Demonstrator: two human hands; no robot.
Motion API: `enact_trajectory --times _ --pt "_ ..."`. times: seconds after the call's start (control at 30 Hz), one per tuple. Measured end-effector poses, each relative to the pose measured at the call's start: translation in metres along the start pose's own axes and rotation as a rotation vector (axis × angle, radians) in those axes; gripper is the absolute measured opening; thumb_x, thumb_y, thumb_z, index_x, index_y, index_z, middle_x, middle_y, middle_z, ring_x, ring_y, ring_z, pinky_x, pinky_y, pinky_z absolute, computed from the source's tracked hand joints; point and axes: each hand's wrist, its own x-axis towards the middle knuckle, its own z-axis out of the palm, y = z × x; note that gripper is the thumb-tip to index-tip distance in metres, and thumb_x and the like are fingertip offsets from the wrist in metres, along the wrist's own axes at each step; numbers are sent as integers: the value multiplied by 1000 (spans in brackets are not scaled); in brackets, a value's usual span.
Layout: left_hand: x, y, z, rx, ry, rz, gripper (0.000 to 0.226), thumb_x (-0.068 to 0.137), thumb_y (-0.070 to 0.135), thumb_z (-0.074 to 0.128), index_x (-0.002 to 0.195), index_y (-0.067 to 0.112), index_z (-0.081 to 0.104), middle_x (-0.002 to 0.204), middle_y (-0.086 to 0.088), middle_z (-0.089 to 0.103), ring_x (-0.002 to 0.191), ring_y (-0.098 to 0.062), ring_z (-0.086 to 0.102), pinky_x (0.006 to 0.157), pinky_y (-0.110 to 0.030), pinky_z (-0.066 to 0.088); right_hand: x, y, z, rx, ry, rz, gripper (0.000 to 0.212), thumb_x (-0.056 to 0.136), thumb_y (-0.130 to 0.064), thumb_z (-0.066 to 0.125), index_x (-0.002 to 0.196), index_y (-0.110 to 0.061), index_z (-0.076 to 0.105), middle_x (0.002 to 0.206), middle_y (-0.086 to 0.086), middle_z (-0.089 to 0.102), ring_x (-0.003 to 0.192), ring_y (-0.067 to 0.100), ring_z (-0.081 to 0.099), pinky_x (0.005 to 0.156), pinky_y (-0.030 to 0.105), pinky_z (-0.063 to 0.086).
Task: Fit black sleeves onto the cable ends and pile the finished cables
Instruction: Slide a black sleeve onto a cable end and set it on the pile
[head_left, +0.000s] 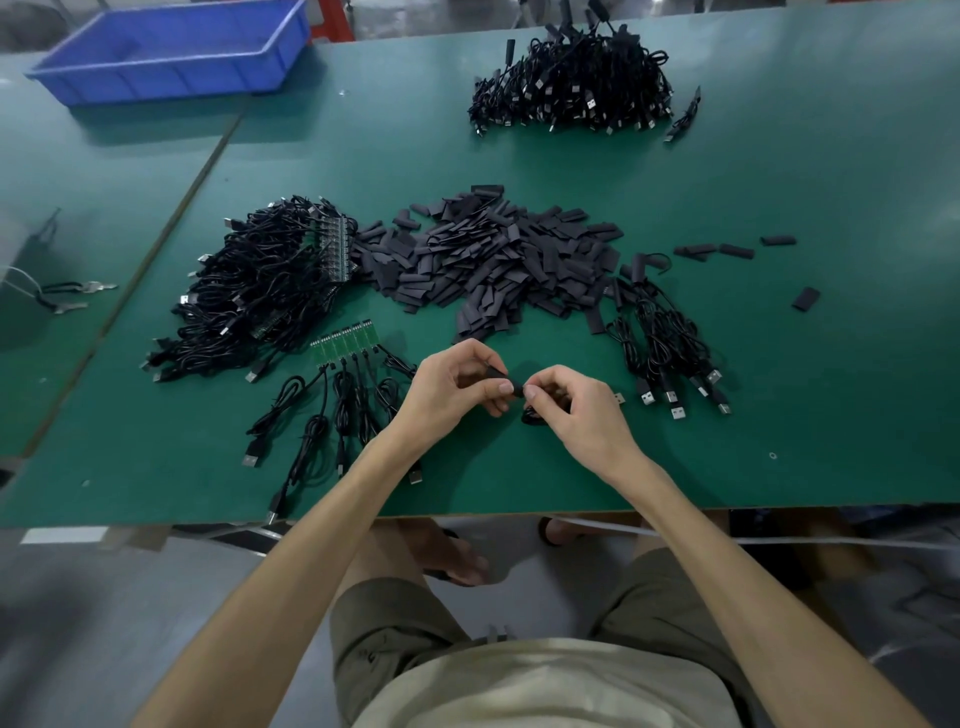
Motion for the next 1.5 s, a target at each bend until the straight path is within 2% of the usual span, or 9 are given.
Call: enact_trajectory --times 0.2,0.27,0.4,0.63,0.87,1.17,1.37,1.5 --pt "0 0 -1 -19 -9 -10 24 88 16 78 97 3 60 76 -14 74 68 -34 73 65 -38 61 1 0 0 -8 3 -1 13 100 -25 67 100 -13 74 85 -5 75 80 15 70 78 44 57" --pt "0 -1 -1 -53 -7 -19 22 89 13 77 97 1 60 77 -16 74 68 -35 73 65 -39 61 0 0 0 12 8 0 11 99 -24 69 98 -14 74 84 -6 75 78 12 70 75 39 58" --pt "0 -2 -3 -141 -13 -44 16 89 9 75 94 2 62 78 -20 73 67 -35 72 64 -35 60 -1 1 -2 88 -4 -4 3 96 -20 73 94 -18 73 82 -8 75 75 4 70 70 19 53" --pt "-1 1 -3 -170 -30 -34 14 95 7 69 105 -1 64 84 -24 72 70 -32 71 70 -36 60 -2 0 -2 110 -13 -11 5 94 -19 76 98 -19 73 85 -12 74 78 0 69 73 11 51" --pt "-2 5 -2 -129 -56 -51 19 91 2 71 110 -2 71 82 -15 75 69 -24 70 71 -30 59 0 2 -3 60 -24 -33 7 96 -21 73 98 -14 75 84 -9 77 79 3 73 76 23 57" --pt "-2 5 -3 -138 -39 -65 18 88 -1 73 105 -6 74 76 -15 75 64 -23 69 68 -28 59 0 2 -4 125 -57 -37 4 98 -16 71 96 -19 73 84 -9 77 81 4 73 79 24 58" --pt "-2 4 -3 -164 -35 -63 13 89 0 72 101 -3 76 79 -19 75 64 -25 68 67 -30 59 0 1 -4 168 -64 -14 8 98 -16 71 98 -9 75 87 -2 78 85 13 75 85 42 61" --pt "-2 2 -4 -167 -45 -46 13 92 4 71 100 -4 77 80 -20 74 65 -26 69 67 -31 60 0 2 -4 161 -68 -13 10 98 -16 71 99 -8 76 89 0 79 87 16 75 86 48 60"
